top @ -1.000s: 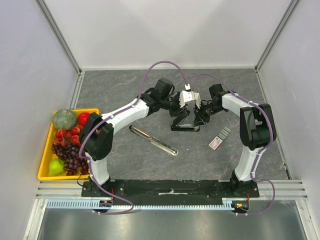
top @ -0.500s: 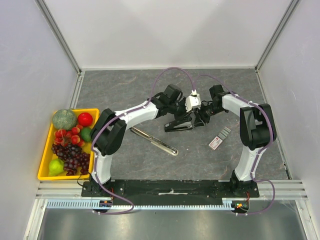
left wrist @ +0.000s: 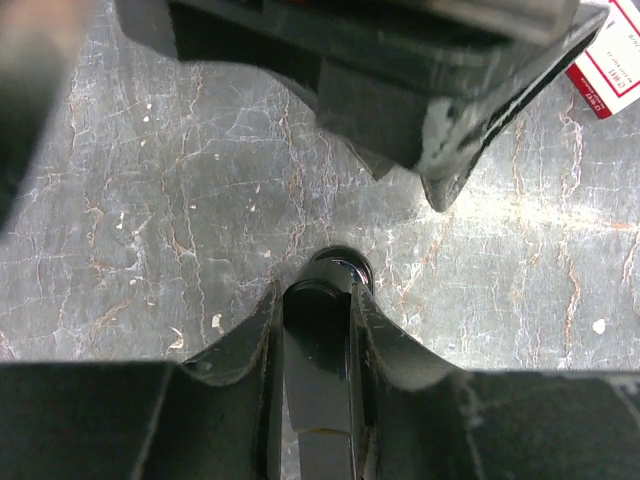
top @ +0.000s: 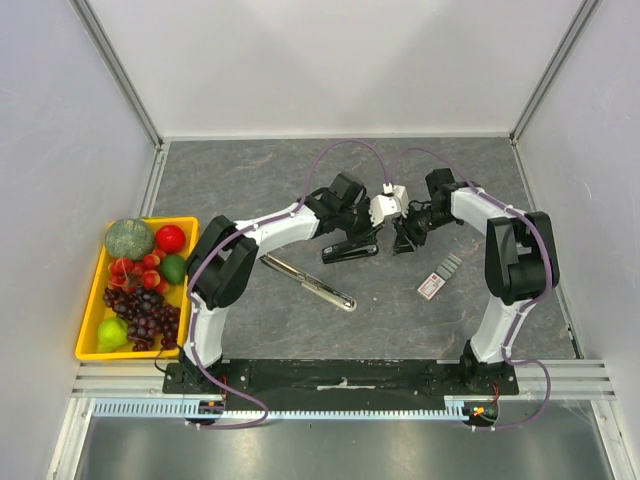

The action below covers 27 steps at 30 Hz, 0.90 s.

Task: Load the staples into the stapler
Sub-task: Close the stapler at the center of the board.

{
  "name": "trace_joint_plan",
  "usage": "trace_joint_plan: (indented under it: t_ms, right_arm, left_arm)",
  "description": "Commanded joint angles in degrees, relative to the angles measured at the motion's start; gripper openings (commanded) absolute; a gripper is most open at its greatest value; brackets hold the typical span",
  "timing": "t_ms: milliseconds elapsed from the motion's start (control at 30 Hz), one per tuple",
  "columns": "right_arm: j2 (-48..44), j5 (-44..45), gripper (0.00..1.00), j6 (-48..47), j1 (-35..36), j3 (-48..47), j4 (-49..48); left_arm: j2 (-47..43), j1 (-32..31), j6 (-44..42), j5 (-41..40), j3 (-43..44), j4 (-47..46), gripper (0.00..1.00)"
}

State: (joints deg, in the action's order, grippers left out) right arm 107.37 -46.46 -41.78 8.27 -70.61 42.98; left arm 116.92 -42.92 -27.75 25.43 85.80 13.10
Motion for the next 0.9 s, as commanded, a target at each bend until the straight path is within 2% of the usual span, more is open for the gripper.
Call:
trace_joint_plan:
  t_ms: [0,467,733,867]
  right_arm:
    - [-4.7,-1.0,0.41,-0.4,-1.2,-1.1,0.5]
    - [-13.0,-6.0,0.4,2.5,-10.8,-1.9,0.3]
    - [-14.6,-7.0,0.41,2.6,-12.4,-0.5,-0.6]
    - [-14.8,-7.1,0.41,2.8,-12.5,-0.3,-1.0]
  left_arm:
    - [1.8,-0.5,-0.7,-3.7,-1.3,0.9,0.02]
    - [12.4,-3.4,-6.1,-7.7,5.3,12.1,0.02]
    - [14.4,-5.8,-10.3,-11.0,5.9,15.9,0.02]
    - [14.2,-6.0,-9.1,-11.9,6.1,15.5,0.02]
